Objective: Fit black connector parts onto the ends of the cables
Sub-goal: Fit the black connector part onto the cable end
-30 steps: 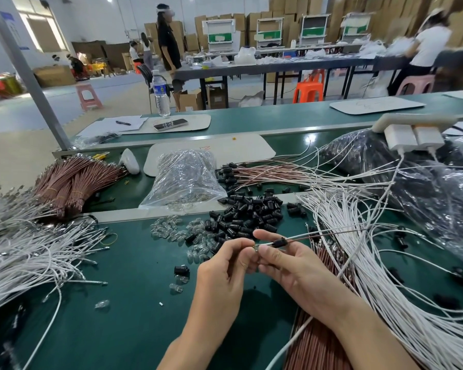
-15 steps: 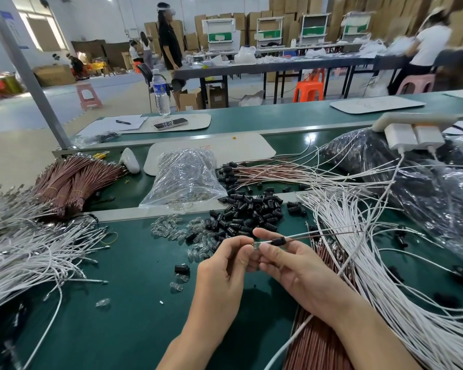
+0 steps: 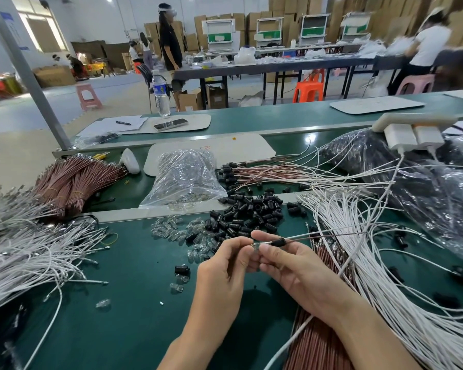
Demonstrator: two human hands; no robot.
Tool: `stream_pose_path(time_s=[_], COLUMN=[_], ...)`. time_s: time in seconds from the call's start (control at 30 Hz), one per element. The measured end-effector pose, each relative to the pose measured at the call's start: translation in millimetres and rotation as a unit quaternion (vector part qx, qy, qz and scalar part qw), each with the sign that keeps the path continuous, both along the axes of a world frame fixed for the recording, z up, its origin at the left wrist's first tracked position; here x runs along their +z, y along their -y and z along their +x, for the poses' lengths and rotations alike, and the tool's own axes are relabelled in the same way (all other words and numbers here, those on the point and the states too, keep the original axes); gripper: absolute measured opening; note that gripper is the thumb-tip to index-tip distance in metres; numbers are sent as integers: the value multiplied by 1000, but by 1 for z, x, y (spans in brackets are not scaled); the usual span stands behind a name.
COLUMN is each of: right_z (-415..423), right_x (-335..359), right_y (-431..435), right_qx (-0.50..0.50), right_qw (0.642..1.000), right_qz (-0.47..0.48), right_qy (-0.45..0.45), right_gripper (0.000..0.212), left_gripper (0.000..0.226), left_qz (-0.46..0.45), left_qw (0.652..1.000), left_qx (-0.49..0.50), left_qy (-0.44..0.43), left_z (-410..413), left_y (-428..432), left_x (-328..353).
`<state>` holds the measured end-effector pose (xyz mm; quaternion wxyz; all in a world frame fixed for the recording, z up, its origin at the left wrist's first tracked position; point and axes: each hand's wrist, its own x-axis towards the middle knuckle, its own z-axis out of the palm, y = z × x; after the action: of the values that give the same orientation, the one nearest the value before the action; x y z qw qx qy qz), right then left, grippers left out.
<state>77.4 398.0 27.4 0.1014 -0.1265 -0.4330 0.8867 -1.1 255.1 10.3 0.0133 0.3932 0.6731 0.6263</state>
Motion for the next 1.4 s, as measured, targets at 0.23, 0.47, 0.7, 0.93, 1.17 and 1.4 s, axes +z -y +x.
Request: stream_pose_path(time_s=[0.23,0.47,0.7,0.93,1.17,1.4], right_z=[0,0,1,1,0,0], right_x=[0,-1,1,-1,-1,-3], right_y=[2,0,0,0,1,2], right_qx=[-6,-1,15,5,0,4], right_qw=[1000,1000,1000,1000,1000,999], right_qz=[12,19,4,2,10,38], right_qy=[1,7,2,7,13,16], right_gripper=[29,31,31,31,31,31], left_gripper=[21,22,14,16,22,19], left_qz=[-2,-19,-16,-23,-31,-45], left_qw=[999,997,999,998,996,995], left_qx=[17,37,19,34,43,40], left_qy=[-38,-62,-25,-41,-69,-77], left_z=[0,-1,-3,-1,-1,-2], left_y=[0,2,1,1,3,6], left_x=[1,-2,-4,-3,-2,-7])
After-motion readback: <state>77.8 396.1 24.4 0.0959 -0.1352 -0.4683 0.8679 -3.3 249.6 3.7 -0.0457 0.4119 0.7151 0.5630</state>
